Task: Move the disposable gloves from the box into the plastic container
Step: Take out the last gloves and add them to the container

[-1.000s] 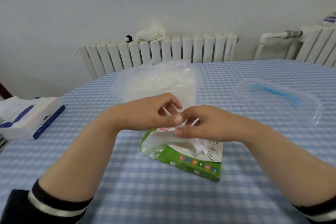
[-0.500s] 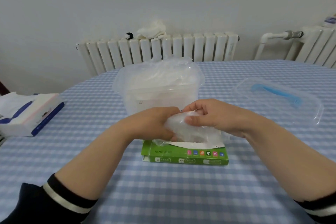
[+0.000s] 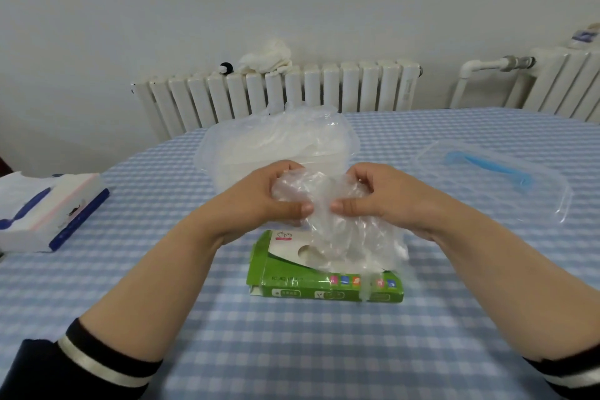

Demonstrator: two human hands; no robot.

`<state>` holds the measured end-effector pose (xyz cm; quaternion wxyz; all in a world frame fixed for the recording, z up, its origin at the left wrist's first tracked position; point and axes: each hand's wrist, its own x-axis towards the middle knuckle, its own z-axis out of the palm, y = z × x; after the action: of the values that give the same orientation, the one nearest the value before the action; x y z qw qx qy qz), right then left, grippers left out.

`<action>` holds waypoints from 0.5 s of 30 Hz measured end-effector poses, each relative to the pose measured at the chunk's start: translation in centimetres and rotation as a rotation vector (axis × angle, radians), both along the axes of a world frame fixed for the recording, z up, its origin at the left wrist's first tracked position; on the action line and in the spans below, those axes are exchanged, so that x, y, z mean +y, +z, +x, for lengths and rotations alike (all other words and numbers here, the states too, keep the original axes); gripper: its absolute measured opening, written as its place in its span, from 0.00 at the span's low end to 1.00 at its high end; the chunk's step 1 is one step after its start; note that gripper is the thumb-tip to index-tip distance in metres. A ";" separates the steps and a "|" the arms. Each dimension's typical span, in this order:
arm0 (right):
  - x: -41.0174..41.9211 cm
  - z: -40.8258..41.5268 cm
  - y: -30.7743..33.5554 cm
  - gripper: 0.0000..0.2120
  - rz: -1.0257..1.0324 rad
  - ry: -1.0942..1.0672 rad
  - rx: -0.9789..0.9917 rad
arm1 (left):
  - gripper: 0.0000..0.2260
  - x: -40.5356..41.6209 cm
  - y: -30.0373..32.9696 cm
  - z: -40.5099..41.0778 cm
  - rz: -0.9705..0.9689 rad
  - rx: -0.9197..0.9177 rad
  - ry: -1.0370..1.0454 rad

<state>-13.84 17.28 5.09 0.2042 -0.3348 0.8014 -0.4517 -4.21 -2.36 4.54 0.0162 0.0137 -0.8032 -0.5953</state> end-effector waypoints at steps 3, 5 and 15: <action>0.2 -0.2 0.2 0.14 -0.113 -0.082 0.017 | 0.26 0.0 0.2 0.1 -0.116 -0.071 -0.053; 0.4 -0.3 0.4 0.16 -0.129 -0.114 0.058 | 0.25 0.1 0.2 0.3 -0.136 -0.141 -0.091; 0.4 0.0 1.2 0.08 -0.482 -0.073 -0.101 | 0.24 0.0 2.0 1.2 -0.532 -0.174 -0.144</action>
<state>-13.84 17.65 6.30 0.1416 -0.3215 0.6707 -0.6532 -3.05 -2.32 6.55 -0.0921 0.0030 -0.9285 -0.3598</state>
